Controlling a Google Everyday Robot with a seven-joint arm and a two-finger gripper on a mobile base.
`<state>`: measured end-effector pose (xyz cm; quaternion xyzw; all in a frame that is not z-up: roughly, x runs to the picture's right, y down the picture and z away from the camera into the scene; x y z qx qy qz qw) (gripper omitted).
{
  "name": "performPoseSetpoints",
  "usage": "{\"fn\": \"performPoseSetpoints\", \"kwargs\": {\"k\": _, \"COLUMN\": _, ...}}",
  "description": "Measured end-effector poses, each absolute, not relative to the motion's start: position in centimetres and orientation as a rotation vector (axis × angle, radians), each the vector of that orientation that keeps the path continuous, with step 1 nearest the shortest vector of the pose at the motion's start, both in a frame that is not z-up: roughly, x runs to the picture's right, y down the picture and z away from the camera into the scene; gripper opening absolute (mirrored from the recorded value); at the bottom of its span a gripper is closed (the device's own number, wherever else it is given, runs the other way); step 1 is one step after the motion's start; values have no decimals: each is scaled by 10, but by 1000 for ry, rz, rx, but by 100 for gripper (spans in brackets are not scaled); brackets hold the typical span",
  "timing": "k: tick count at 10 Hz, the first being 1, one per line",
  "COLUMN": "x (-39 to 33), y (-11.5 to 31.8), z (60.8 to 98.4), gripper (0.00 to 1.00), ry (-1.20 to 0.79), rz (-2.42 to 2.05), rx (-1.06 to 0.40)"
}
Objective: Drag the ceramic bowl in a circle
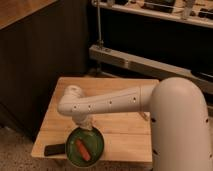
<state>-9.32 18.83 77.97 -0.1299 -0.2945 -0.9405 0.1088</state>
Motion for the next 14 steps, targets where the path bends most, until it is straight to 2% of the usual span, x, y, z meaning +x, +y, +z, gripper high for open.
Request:
{"fn": "performPoseSetpoints", "kwargs": {"k": 2, "x": -90, "y": 175, "z": 788, "gripper": 1, "ry": -859, "rz": -2760, "rx": -377}}
{"fn": "performPoseSetpoints", "kwargs": {"k": 10, "x": -89, "y": 172, "z": 789, "gripper": 1, "ry": -845, "rz": -2731, "rx": -364}}
{"fn": "performPoseSetpoints", "kwargs": {"k": 14, "x": -87, "y": 145, "z": 820, "gripper": 1, "ry": -939, "rz": -2680, "rx": -338}}
